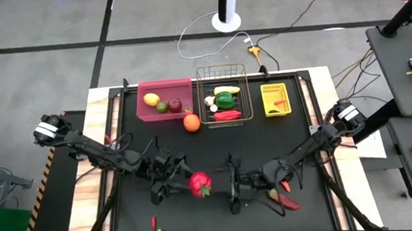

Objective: Sort produce into baskets
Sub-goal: Put the red tomato into the red bin

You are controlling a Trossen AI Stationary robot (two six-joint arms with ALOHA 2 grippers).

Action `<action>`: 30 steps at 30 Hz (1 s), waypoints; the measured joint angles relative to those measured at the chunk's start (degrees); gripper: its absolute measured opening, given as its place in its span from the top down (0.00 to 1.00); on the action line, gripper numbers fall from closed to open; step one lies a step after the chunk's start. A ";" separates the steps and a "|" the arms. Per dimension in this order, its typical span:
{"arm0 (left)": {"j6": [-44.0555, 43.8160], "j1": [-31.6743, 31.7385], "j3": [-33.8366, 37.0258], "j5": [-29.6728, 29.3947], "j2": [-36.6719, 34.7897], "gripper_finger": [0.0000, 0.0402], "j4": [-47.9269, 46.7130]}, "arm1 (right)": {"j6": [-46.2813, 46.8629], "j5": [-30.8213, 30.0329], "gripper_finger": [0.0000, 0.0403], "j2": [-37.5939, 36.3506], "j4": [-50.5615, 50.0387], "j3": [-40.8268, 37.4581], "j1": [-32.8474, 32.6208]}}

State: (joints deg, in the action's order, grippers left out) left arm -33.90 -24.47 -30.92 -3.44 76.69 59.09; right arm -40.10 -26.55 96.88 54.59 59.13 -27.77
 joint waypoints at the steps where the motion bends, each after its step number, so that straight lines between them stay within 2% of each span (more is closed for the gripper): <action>1: 0.06 0.00 0.00 -0.16 0.00 0.38 0.14 | -0.07 0.00 0.14 -0.02 -0.33 0.28 0.02; 13: 0.37 0.07 0.00 -0.55 0.00 0.38 0.05 | 0.06 4.63 0.20 -0.04 -2.27 1.55 1.69; 23: 0.93 0.02 0.04 -1.23 0.00 0.38 -0.08 | 0.43 5.95 0.27 -0.12 -2.92 1.55 2.05; 30: 3.51 0.04 0.04 -1.91 0.00 0.27 -0.07 | 1.97 5.81 0.28 -0.71 -4.30 1.55 2.05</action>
State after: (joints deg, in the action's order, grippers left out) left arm -30.40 -24.43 -30.87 -5.35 76.69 59.02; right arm -38.12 -20.73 96.17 50.29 60.69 -25.71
